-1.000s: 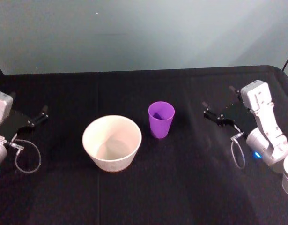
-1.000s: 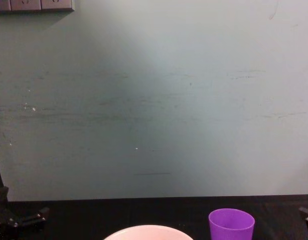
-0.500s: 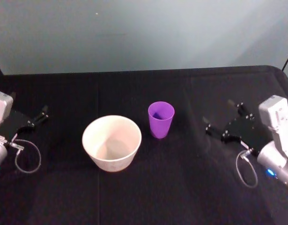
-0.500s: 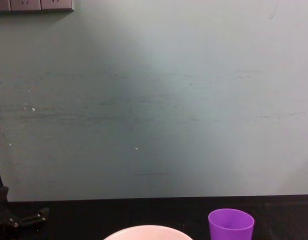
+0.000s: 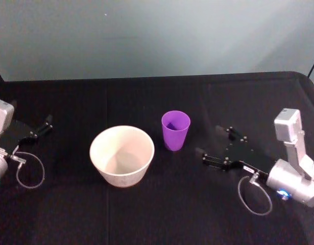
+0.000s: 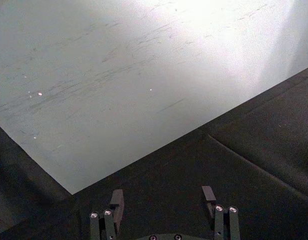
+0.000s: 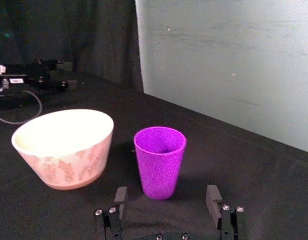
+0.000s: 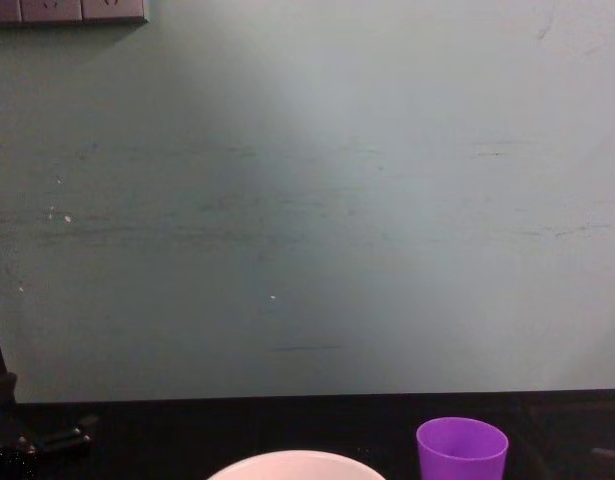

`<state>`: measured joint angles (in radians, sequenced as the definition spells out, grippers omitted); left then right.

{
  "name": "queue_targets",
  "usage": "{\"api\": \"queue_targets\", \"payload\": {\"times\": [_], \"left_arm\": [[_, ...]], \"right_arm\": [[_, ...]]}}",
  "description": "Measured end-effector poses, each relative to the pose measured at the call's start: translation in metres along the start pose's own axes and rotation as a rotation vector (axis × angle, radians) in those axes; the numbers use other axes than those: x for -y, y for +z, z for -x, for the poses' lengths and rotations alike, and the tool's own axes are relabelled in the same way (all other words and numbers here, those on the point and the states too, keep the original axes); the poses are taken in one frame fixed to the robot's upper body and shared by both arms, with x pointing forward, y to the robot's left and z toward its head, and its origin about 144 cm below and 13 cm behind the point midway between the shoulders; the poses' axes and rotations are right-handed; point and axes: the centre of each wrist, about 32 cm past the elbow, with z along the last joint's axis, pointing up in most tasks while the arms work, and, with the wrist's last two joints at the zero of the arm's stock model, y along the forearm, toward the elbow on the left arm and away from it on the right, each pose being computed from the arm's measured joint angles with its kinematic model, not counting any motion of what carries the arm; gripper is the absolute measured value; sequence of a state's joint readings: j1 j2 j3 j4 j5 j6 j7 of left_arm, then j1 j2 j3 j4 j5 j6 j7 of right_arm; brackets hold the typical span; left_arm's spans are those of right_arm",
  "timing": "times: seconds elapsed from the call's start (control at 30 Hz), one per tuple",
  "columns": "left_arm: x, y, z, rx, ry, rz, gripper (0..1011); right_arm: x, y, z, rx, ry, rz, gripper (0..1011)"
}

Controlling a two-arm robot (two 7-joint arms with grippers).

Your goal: Pick up the cup and pour the mung beans from the cup into the bowl.

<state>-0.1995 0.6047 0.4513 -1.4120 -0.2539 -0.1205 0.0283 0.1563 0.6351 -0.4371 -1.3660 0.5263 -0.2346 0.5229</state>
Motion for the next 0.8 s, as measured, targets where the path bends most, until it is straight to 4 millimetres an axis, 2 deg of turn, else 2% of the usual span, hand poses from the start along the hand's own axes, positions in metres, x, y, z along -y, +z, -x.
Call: {"api": "queue_targets", "payload": {"times": [0.37,0.8], "left_arm": [[0.0,0.0,0.0,0.0,0.0,0.0,1011],[0.0,0.0,0.0,0.0,0.0,0.0,1012]], "right_arm": [[-0.035,-0.003,0.007,0.014,0.018,0.009,1003],[-0.062,-0.007,0.009,-0.013,-0.009,-0.005,1003]]}}
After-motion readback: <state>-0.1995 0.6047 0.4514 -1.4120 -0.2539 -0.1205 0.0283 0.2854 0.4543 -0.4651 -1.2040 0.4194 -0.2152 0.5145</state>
